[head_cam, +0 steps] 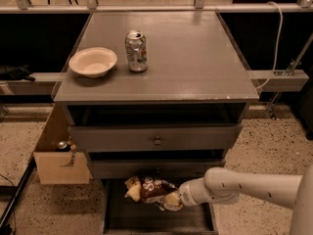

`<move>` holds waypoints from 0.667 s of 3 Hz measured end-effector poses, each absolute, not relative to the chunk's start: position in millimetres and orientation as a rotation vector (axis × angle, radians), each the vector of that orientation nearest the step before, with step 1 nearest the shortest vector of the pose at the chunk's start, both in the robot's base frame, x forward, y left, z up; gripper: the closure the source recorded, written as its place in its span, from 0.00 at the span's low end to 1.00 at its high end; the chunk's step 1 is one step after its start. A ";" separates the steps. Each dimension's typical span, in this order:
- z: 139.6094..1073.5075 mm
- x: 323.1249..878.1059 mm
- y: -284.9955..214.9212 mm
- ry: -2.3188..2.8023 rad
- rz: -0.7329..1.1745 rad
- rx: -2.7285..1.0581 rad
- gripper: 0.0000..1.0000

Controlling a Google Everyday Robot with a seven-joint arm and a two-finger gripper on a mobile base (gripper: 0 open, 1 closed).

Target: Place brown chip bag into bottom drawer

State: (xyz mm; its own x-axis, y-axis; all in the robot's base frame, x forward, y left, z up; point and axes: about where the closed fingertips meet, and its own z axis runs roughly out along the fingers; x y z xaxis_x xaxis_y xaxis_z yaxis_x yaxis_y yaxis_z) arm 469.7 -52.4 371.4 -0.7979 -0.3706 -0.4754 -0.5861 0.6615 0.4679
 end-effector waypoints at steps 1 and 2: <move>343.8 480.0 -68.4 2.579 0.858 -0.691 1.00; 343.3 480.2 -67.6 2.578 0.860 -0.692 1.00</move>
Offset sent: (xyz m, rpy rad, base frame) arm 0.0091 -0.0132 -0.0225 -0.0181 0.0168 -0.0423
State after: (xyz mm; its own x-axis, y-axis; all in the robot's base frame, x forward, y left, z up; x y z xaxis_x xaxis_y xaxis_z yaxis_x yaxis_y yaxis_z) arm 480.2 -67.6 343.3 -0.8253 -0.3396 -0.4511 -0.5424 0.6990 0.4661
